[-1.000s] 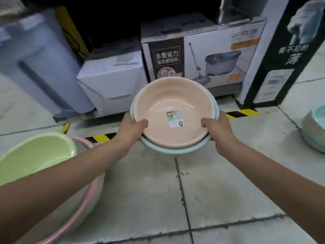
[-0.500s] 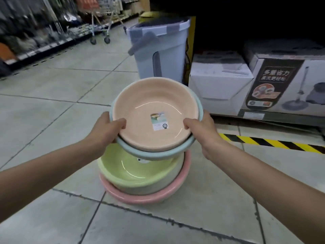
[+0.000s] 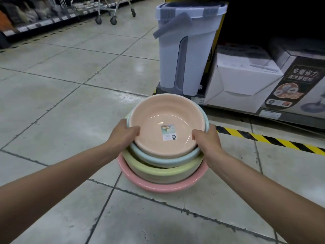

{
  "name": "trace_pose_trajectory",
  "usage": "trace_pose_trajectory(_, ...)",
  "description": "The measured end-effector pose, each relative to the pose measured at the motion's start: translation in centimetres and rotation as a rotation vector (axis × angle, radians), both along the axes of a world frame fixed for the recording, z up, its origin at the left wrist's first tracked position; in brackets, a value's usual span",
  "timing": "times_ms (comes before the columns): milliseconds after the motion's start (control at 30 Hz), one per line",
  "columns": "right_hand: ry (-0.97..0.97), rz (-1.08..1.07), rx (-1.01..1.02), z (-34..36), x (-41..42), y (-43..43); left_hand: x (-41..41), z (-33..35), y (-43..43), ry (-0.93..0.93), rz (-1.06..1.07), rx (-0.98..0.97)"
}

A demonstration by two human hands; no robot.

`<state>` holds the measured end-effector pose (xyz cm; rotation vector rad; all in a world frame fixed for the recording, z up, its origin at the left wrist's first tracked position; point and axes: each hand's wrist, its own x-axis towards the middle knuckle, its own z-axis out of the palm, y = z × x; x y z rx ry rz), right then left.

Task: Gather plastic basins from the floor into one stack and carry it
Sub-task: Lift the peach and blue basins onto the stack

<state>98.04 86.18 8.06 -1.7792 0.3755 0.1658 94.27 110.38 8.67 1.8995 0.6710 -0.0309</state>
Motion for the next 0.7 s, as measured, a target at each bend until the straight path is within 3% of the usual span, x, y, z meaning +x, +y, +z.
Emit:
trace_pose_trajectory(100,-0.008,0.0,-0.077,-0.6,0.0,0.4,-0.1,-0.3,0.0,-0.011,0.002,-0.002)
trace_pose_trajectory(267,-0.014,0.154,-0.436,-1.2,0.2,1.0,0.5,-2.9,1.1,-0.008,-0.093,0.154)
trace_pose_trajectory(367,-0.019,0.2,-0.529,-1.9,0.7,0.8,0.3,-2.6,0.6,-0.015,-0.085,0.205)
trace_pose_trajectory(467,-0.058,0.222,-0.479,-2.1,0.8,0.2,0.1,-1.2,-0.1,-0.002,-0.099,0.243)
trace_pose_trajectory(567,-0.074,0.195,-0.264,-1.4,1.2,-1.8,0.9,0.4,-0.8,-0.024,-0.12,0.321)
trace_pose_trajectory(700,-0.13,0.081,-0.181,0.3,2.2,-8.2,3.5,3.3,-5.2,-0.201,-0.123,0.416)
